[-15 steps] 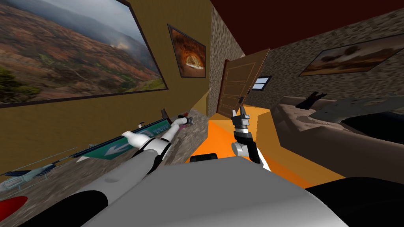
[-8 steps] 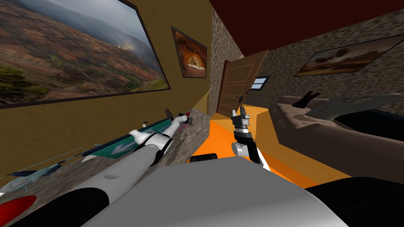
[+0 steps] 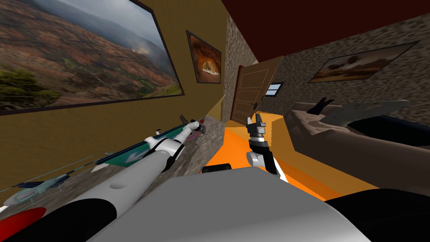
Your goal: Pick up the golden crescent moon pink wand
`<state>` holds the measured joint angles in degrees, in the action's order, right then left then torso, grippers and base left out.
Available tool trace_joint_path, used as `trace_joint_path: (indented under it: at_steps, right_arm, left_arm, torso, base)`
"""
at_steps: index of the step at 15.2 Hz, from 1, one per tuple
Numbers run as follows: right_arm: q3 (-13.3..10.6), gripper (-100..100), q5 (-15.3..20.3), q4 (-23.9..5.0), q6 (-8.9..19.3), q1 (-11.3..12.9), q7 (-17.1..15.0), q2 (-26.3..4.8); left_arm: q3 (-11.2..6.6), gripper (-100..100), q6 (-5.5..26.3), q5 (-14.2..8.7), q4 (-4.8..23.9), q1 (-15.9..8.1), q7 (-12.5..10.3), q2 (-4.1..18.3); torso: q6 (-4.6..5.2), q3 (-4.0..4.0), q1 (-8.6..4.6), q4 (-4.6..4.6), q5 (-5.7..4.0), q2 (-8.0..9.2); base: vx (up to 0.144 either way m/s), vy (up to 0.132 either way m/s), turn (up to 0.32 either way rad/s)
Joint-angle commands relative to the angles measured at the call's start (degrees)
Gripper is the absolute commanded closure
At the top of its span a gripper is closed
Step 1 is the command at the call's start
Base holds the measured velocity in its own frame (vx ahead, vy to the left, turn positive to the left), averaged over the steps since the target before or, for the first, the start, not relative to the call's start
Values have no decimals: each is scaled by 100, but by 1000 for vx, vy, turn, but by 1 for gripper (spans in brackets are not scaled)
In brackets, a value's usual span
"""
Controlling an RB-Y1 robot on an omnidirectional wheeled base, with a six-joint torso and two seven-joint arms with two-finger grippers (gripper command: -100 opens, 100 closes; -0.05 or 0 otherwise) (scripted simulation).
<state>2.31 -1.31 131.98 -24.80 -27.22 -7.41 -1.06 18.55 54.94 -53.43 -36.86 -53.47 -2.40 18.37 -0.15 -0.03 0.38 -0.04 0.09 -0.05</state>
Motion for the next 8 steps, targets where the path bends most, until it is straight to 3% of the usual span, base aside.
trace_joint_path:
  at_steps: [1,2,6,7,8]
  right_arm:
    - [0,0,0,0,0,0,0,0]
    - [0,0,0,0,0,0,0,0]
    - [0,0,0,0,0,0,0,0]
    - [0,0,0,1,0,0,0,0]
    - [0,0,0,0,0,0,0,1]
  left_arm:
    - [0,-100,0,0,0,0,0,0]
    - [-6,100,-30,11,35,1,20,-14]
    - [-17,100,-46,7,19,-24,18,-5]
    - [-19,100,-149,141,-9,153,0,-68]
    - [-19,100,-149,141,-9,153,0,-68]
  torso:
    - [0,0,0,0,0,0]
    - [-1,-4,-12,-1,-4,-6]
    - [-2,-13,-15,-20,-2,-6]
    - [-2,-14,-15,-20,-2,-8]
    - [6,-24,-24,-31,0,-17]
  base:
    - [22,-15,-36]
    - [0,0,0]
    - [4,1,0]
    - [29,-29,-40]
    - [57,-49,-39]
